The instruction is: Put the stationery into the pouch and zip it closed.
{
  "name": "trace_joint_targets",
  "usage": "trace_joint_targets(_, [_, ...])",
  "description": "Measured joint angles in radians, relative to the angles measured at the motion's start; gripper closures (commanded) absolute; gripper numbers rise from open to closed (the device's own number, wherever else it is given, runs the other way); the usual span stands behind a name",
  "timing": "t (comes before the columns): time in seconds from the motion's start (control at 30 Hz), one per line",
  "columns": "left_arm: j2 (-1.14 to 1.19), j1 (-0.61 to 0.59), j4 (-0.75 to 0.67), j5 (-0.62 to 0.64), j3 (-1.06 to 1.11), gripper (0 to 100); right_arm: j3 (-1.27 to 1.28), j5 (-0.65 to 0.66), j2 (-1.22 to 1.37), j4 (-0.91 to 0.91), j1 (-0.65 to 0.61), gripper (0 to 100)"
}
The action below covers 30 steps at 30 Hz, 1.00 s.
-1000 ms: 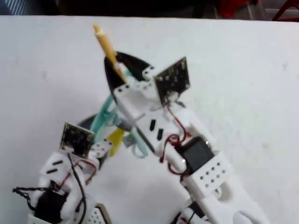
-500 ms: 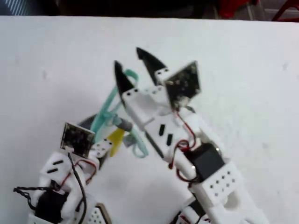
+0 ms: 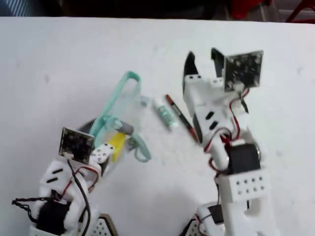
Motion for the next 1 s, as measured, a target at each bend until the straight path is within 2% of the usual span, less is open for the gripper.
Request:
trace_joint_targets(0.2, [0.0,-0.009,0.0,0.0,0.0,75,0.0,0.071,0.195,0.061,0.005,83.3])
trace_joint_targets(0.4, [0.0,-0.009,0.0,0.0,0.0,75,0.0,0.115,0.511,0.086,0.025,83.3])
trace_joint_targets(0.53, [0.0,-0.009,-0.02,0.0,0.009,75,-0.068,0.23,0.703,0.121,0.021,83.3])
trace_joint_targets(0.7, [0.0,-0.009,-0.04,0.0,0.028,75,-0.184,0.31,0.901,0.161,0.025,85.5])
trace_joint_targets(0.83, [0.0,-0.009,-0.04,0.0,0.028,75,-0.255,0.353,1.022,0.178,0.023,91.4])
trace_joint_targets(1.0, [0.0,-0.009,-0.04,0.0,0.028,75,-0.302,0.361,1.091,0.187,0.023,90.2])
